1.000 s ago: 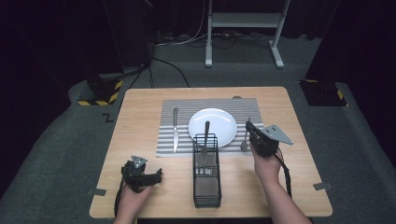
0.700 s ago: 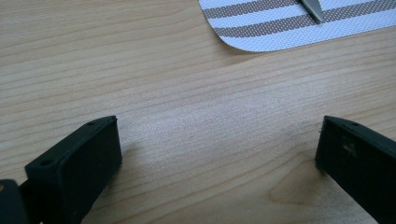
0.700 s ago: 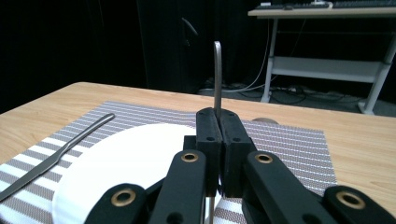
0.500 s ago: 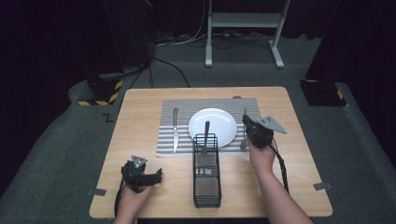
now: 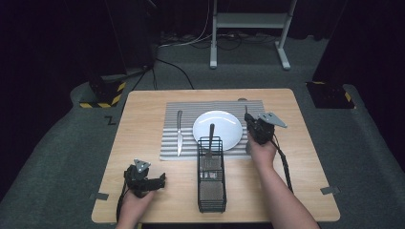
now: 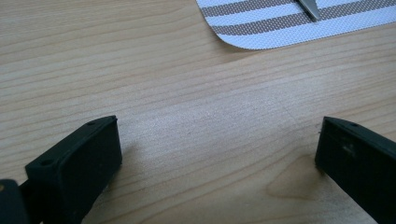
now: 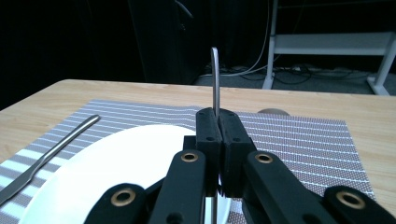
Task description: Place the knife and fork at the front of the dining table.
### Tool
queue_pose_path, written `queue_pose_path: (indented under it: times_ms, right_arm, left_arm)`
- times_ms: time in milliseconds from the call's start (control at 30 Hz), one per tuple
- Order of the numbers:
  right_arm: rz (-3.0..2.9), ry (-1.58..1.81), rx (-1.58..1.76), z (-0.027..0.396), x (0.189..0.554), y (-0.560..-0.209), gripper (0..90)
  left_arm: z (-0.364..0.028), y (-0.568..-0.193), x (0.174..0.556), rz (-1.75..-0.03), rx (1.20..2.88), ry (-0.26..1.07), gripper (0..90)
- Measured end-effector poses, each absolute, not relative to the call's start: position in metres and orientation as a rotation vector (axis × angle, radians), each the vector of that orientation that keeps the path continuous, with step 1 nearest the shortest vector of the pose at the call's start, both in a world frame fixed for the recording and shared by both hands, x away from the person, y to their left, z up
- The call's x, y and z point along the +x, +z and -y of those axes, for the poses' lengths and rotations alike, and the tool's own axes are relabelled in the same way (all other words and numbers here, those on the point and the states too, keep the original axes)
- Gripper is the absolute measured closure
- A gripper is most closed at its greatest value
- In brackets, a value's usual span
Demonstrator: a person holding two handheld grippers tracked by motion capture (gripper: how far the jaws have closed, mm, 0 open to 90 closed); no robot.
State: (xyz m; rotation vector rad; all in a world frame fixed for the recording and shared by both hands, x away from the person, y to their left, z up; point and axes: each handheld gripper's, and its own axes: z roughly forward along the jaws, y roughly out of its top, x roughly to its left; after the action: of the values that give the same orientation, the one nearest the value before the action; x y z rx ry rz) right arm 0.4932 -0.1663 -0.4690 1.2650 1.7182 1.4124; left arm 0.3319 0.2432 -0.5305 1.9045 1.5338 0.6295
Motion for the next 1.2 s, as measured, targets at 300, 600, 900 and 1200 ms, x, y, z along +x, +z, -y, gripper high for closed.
queue_pose_path:
  times_ms: [300,600,900,1200]
  right_arm:
    - [-1.721,1.394,1.313,0.164,0.511,-0.475,88.4]
    - [-1.713,1.376,1.366,0.164,0.527,-0.483,87.8]
    - [-1.729,1.360,1.405,0.165,0.535,-0.488,87.4]
    - [-1.753,1.323,1.423,0.163,0.538,-0.493,86.8]
  left_arm:
    - [-0.244,-0.531,0.331,-1.526,1.909,0.623,0.6]
    - [-0.244,-0.531,0.329,-1.519,1.915,0.626,0.7]
    - [-0.244,-0.530,0.329,-1.519,1.918,0.626,0.8]
    - [-0.244,-0.531,0.328,-1.518,1.915,0.630,1.2]
